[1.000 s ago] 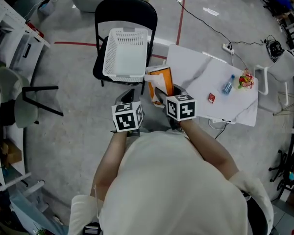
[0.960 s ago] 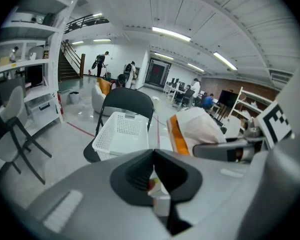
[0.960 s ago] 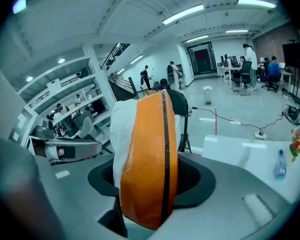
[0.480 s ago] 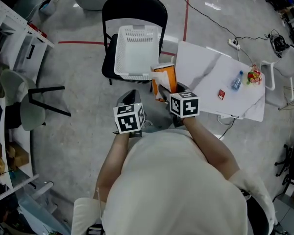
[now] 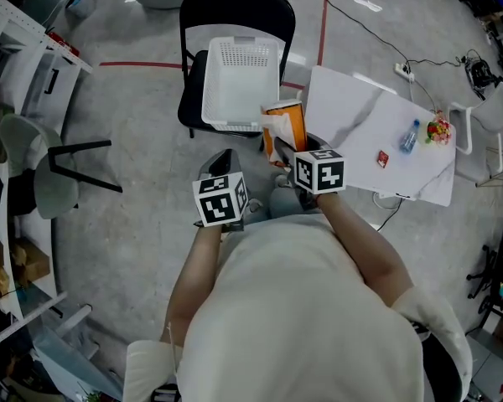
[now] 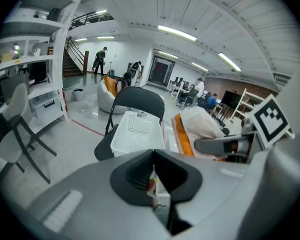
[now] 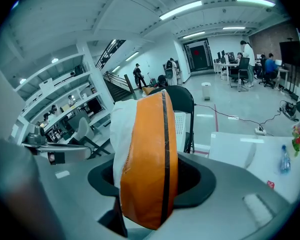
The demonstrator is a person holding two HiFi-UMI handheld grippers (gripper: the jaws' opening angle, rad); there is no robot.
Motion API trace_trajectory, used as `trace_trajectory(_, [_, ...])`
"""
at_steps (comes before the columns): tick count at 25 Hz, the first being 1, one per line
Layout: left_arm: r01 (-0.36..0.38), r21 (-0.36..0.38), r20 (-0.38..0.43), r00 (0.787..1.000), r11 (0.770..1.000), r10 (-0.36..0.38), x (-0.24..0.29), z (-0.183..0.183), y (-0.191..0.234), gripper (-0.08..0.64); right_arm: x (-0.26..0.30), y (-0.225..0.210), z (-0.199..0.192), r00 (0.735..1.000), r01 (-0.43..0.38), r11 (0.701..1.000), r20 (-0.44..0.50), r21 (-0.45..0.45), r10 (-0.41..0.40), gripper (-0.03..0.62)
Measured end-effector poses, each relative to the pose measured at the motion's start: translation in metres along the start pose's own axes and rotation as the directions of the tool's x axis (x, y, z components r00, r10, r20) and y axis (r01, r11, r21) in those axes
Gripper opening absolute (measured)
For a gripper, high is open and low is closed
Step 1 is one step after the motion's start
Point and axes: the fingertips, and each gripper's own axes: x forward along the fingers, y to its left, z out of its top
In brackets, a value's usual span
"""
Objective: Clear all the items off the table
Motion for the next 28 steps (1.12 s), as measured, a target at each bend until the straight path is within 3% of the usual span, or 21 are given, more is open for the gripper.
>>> trace_trajectory(16, [-0.048, -0.045, -0.011, 0.999, 0.998, 0.048, 0.046, 0.038, 0.027, 0.009, 0.062, -0.005, 0.046, 0.997, -0.058, 0.997, -0.046, -0.043, 0.056, 0.245])
trace_trajectory(28, [-0.066, -0.062, -0.066, 0.996, 0.996, 0.062, 0.097, 0.064, 0.048, 0.009, 0.127, -0.013, 0.064, 0.986, -0.098, 0.994, -0.141, -0.04, 0.091, 0.245])
